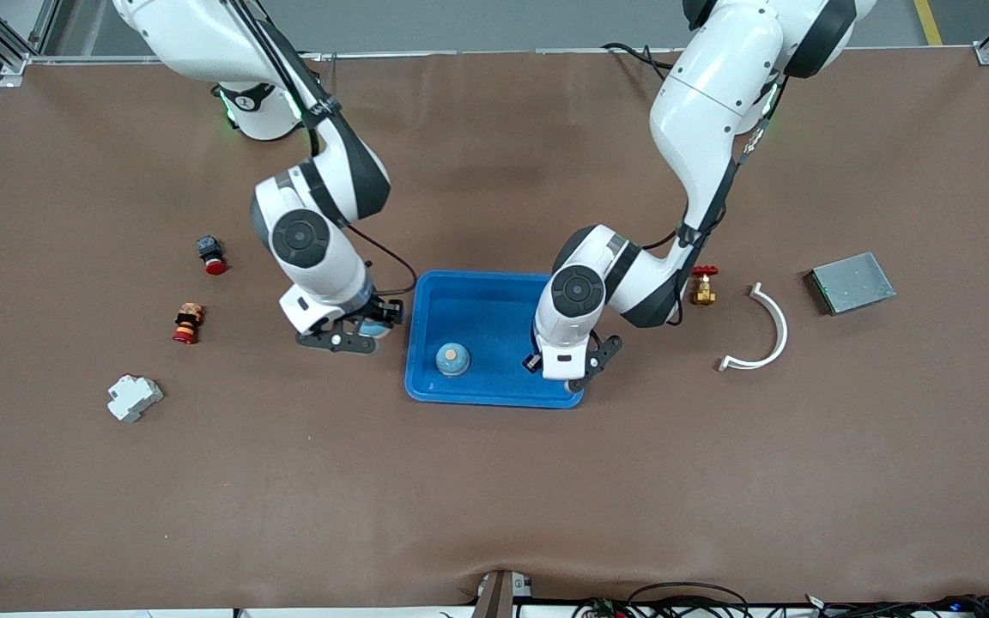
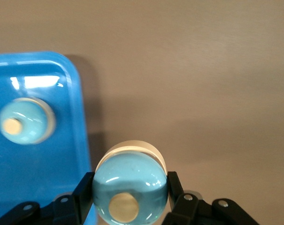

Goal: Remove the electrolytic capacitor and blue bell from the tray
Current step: 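Lift the bell with the right gripper while the left gripper carries the capacitor, then lower the bell onto the table and open the right gripper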

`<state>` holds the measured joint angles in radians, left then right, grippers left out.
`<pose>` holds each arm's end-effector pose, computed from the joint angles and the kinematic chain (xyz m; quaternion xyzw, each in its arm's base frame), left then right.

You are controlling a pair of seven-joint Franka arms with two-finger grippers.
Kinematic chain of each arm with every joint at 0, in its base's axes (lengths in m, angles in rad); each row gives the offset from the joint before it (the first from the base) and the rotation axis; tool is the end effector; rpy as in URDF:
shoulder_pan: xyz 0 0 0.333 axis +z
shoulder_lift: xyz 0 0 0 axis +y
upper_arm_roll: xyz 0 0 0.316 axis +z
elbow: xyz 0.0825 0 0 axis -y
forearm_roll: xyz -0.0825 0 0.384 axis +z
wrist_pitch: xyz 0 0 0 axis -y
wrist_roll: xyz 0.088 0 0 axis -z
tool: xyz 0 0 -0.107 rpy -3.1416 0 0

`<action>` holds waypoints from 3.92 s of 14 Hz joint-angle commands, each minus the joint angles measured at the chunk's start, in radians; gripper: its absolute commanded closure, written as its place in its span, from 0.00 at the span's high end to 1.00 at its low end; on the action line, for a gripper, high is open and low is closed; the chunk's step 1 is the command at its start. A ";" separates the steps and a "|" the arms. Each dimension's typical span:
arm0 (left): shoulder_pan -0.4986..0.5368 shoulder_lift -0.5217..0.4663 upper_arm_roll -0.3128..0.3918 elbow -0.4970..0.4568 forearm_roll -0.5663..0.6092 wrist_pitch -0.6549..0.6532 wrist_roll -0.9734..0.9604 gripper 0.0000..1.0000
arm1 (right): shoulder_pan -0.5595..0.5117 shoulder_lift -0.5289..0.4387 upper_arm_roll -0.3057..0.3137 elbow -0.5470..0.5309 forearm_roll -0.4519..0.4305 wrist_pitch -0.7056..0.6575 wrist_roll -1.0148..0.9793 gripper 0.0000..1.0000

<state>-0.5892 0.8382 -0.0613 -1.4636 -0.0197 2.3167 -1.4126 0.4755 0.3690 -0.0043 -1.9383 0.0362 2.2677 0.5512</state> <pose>0.5781 -0.4306 0.1832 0.9214 0.3874 -0.0216 0.0223 0.5471 0.2799 0.2908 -0.9984 0.0517 0.0236 0.0015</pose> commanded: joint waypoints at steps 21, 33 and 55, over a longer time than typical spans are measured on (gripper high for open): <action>0.322 -0.359 -0.005 -0.144 0.026 -0.367 0.714 0.00 | -0.394 -0.099 0.026 -0.452 0.099 0.403 -0.614 0.00; 0.626 -0.363 -0.002 -0.241 0.188 -0.295 1.550 0.00 | -0.399 -0.021 0.023 -0.427 0.297 0.403 -0.786 0.01; 0.692 -0.203 -0.002 -0.273 0.242 -0.135 1.535 0.00 | -0.123 -0.056 0.023 -0.039 0.148 0.044 -0.187 1.00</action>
<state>0.0931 0.6308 -0.0541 -1.7291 0.2043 2.1691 0.1335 0.3014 0.2764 0.0249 -2.0465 0.2051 2.3231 0.2567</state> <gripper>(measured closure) 0.665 0.000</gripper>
